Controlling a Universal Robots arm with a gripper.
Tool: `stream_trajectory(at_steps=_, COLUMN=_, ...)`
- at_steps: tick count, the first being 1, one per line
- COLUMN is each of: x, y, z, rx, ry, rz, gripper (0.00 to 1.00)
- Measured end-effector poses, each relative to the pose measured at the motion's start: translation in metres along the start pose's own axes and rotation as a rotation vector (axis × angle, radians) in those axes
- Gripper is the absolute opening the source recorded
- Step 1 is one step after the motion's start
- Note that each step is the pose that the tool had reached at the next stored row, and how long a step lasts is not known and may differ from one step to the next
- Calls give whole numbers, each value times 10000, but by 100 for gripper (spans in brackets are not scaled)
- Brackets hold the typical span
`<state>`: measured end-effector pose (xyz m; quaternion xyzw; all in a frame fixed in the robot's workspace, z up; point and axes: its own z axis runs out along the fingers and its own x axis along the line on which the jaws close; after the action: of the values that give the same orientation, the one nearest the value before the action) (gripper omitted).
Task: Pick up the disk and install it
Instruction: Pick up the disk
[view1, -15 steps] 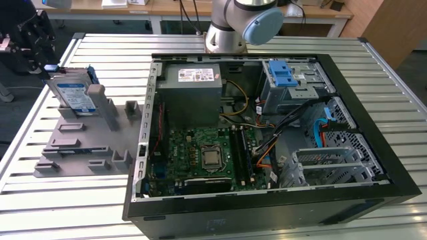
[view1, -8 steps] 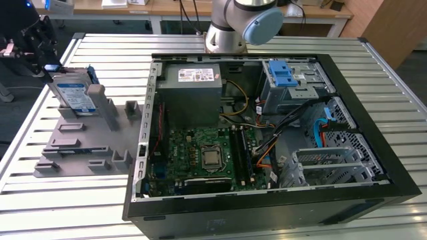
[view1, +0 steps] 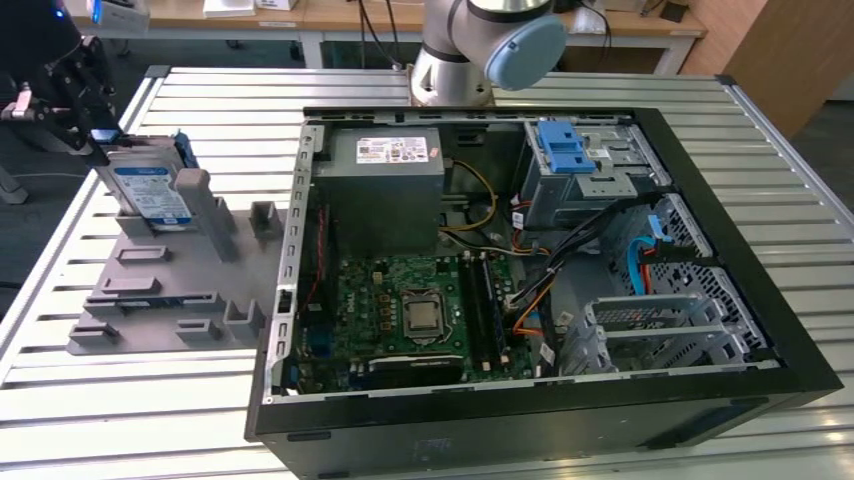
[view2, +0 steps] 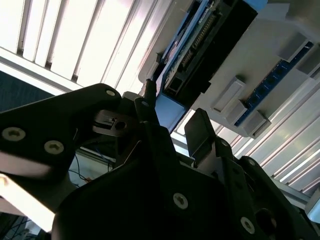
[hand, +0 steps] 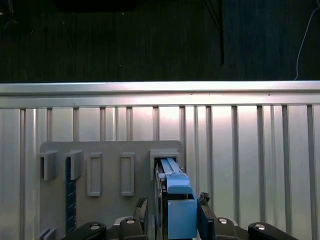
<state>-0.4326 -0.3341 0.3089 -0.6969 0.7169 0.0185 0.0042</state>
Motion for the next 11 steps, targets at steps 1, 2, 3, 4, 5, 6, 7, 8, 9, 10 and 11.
stream_trajectory(at_steps=1, x=-1, y=1, z=9, rx=-1, ry=0, rz=-1, gripper=51)
stream_trajectory(at_steps=2, x=-3, y=1, z=17, rx=-1, ry=0, rz=0, gripper=51)
stream_trajectory(at_steps=3, x=-4, y=0, z=27, rx=0, ry=0, rz=0, gripper=51)
stream_trajectory(at_steps=4, x=-6, y=1, z=36, rx=-1, ry=0, rz=0, gripper=51)
stream_trajectory(at_steps=5, x=-9, y=1, z=44, rx=-2, ry=1, rz=-1, gripper=51)
stream_trajectory(at_steps=6, x=-14, y=2, z=50, rx=-2, ry=1, rz=0, gripper=51)
stream_trajectory(at_steps=7, x=-20, y=2, z=58, rx=-1, ry=0, rz=-1, gripper=51)
stream_trajectory(at_steps=8, x=-25, y=3, z=64, rx=-1, ry=0, rz=-2, gripper=51)
stream_trajectory(at_steps=9, x=-27, y=3, z=74, rx=0, ry=0, rz=-2, gripper=51)
stream_trajectory(at_steps=10, x=-27, y=3, z=84, rx=0, ry=0, rz=-3, gripper=51)
stream_trajectory(at_steps=11, x=-27, y=4, z=94, rx=0, ry=0, rz=-3, gripper=51)
